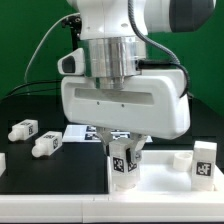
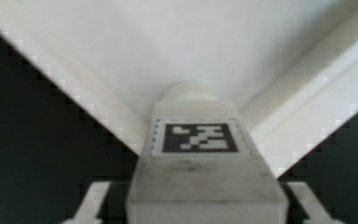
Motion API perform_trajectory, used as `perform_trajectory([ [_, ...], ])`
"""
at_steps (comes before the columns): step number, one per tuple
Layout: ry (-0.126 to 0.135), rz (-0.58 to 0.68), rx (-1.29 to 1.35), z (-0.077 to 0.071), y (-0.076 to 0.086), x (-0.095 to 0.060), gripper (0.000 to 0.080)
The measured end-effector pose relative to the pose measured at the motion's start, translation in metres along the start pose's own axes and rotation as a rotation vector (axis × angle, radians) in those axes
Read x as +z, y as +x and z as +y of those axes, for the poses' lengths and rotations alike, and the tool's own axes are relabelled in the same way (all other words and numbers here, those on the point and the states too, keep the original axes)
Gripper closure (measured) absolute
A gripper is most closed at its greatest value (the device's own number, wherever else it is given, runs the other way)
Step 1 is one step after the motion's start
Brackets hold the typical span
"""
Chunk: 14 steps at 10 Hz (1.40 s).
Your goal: Assemble square table
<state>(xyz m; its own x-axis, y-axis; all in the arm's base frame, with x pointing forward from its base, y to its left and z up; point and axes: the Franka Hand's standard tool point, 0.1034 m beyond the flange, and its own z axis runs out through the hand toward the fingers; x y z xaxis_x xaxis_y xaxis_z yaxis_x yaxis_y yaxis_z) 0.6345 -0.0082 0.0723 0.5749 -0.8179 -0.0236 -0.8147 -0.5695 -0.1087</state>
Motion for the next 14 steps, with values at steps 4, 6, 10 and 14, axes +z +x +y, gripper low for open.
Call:
perform_trajectory([
  [4, 0.074, -0.050, 0.725, -0.0008, -0.0037, 0.0037, 0.0515],
  [6, 0.072, -0.050, 0.764, -0.0009, -0.0038, 0.0039, 0.0515],
  [10, 0.067, -0.025, 0.089, -0.0044, -0.0026, -0.0017, 0.0165],
  [14, 0.063, 0.000, -0.259, -0.0038, 0.0000, -0.0018, 0.0151],
])
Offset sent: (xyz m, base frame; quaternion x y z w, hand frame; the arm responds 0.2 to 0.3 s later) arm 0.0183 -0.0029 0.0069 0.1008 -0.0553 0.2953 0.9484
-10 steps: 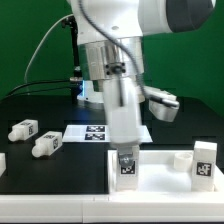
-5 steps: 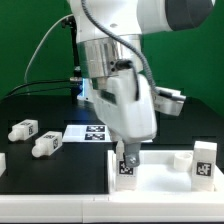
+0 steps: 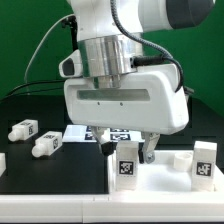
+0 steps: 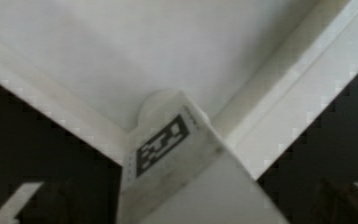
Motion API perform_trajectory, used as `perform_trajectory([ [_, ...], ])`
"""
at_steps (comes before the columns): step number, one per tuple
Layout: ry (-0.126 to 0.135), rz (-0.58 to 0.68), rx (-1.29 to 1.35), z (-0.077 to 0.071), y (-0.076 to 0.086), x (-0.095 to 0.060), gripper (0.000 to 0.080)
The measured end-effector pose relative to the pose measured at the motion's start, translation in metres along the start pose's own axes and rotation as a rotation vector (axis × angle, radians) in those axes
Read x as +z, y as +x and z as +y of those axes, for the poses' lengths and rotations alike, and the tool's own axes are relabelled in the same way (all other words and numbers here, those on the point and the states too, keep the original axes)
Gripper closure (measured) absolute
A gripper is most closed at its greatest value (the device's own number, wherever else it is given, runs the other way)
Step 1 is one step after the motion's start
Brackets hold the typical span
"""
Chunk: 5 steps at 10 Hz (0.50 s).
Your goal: Assemble square table
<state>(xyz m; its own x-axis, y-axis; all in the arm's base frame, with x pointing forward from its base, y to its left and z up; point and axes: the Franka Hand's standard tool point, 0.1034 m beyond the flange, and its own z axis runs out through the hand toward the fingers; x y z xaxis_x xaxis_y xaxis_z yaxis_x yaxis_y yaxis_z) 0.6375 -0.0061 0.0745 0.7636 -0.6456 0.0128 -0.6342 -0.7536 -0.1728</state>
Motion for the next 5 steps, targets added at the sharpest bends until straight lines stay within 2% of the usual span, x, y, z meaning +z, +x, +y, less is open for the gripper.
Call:
perform_trajectory([
  [2, -0.029, 0.052, -0.469, -0.0019, 0.0080, -0.0015, 0.0151],
  [3, -0.033, 0.045, -0.604, -0.0005, 0.0072, 0.0012, 0.0151],
  [4, -0.034, 0.046, -0.536, -0.0002, 0.0075, 0.0012, 0.0151],
  [5, -0.034, 0.045, -0.536, 0.0002, 0.0076, 0.0012, 0.0279],
])
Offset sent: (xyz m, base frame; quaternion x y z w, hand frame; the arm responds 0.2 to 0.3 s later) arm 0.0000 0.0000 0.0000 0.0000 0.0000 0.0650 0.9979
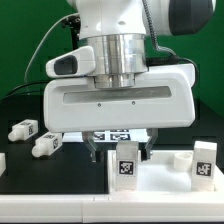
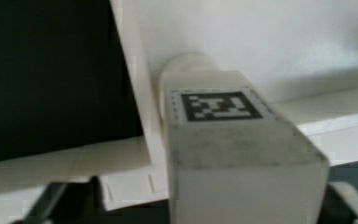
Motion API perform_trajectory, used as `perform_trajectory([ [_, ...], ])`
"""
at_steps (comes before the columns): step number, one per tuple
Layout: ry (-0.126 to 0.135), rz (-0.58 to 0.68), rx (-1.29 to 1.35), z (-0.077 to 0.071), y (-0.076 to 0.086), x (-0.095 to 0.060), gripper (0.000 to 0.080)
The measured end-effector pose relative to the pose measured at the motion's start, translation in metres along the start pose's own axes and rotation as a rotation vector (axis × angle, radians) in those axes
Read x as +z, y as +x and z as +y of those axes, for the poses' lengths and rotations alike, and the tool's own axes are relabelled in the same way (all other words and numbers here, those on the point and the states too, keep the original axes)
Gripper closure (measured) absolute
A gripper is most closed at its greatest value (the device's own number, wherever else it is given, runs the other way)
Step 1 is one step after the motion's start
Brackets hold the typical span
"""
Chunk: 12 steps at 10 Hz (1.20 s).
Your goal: Assemble square table
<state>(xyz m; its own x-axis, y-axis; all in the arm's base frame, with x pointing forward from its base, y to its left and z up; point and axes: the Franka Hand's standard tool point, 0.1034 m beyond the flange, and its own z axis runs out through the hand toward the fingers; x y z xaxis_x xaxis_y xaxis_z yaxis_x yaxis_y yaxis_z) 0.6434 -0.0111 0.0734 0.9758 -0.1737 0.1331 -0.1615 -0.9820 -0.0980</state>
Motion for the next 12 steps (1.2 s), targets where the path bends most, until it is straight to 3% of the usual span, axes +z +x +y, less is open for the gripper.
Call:
perform_trajectory([
  [2, 0.001, 0.000, 0.088, -0.0001, 0.0000, 0.0000, 0.0515],
  [5, -0.001, 0.001, 0.303, 0.0017, 0.0002, -0.0001, 0.0515],
  [9, -0.029, -0.028, 1.062, 0.0033, -0.0067, 0.0000, 0.0515],
  [12, -0.013, -0.052, 1.449, 0.0069, -0.0098, 0.0011, 0.0515],
])
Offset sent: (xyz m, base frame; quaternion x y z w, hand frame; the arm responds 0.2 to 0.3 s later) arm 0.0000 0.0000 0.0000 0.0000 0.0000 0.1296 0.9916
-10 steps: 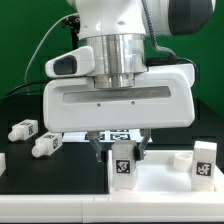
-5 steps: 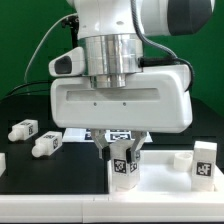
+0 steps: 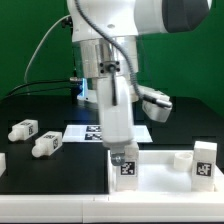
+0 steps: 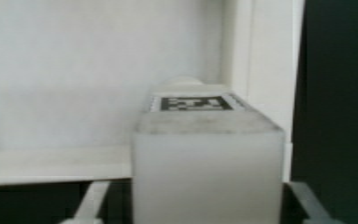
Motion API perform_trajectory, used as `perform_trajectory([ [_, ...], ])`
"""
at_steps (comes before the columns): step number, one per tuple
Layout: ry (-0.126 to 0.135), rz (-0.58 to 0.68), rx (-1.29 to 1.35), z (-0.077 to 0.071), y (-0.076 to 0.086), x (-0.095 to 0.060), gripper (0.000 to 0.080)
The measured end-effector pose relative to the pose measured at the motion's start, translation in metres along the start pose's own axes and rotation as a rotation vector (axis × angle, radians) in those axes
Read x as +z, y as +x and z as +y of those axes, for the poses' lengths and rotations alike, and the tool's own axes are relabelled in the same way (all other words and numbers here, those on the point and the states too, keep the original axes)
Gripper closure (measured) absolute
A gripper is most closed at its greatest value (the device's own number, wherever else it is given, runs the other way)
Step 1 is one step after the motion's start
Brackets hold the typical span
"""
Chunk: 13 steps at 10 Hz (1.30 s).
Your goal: Assemble square table
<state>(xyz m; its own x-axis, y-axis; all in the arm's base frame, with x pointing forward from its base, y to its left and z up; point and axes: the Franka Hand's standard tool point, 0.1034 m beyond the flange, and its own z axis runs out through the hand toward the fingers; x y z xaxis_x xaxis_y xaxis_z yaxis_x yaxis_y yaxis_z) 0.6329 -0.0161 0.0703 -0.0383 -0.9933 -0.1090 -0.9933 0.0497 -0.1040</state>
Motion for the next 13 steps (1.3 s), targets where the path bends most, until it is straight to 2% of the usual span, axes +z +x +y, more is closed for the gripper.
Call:
perform_trajectory([
  [2, 0.000, 0.001, -0.027, 0.000, 0.000, 0.000, 0.0515],
  [3, 0.000, 0.003, -0.134, 0.000, 0.000, -0.001, 0.0323],
  [4, 0.003, 0.002, -0.261, -0.002, -0.003, -0.003, 0.0323],
  [5, 0.004, 0.003, -0.428, -0.004, -0.007, -0.006, 0.0210],
  [6, 0.007, -0.003, -0.633, -0.004, -0.013, -0.006, 0.0210],
  [7, 0.006, -0.001, -0.651, -0.004, -0.012, -0.005, 0.0160],
  [9, 0.002, 0.003, -0.809, -0.004, -0.009, -0.005, 0.0153],
  [11, -0.002, 0.041, -1.192, -0.006, -0.013, -0.004, 0.0151],
  [13, -0.022, 0.021, -1.463, -0.001, -0.017, 0.002, 0.0151],
])
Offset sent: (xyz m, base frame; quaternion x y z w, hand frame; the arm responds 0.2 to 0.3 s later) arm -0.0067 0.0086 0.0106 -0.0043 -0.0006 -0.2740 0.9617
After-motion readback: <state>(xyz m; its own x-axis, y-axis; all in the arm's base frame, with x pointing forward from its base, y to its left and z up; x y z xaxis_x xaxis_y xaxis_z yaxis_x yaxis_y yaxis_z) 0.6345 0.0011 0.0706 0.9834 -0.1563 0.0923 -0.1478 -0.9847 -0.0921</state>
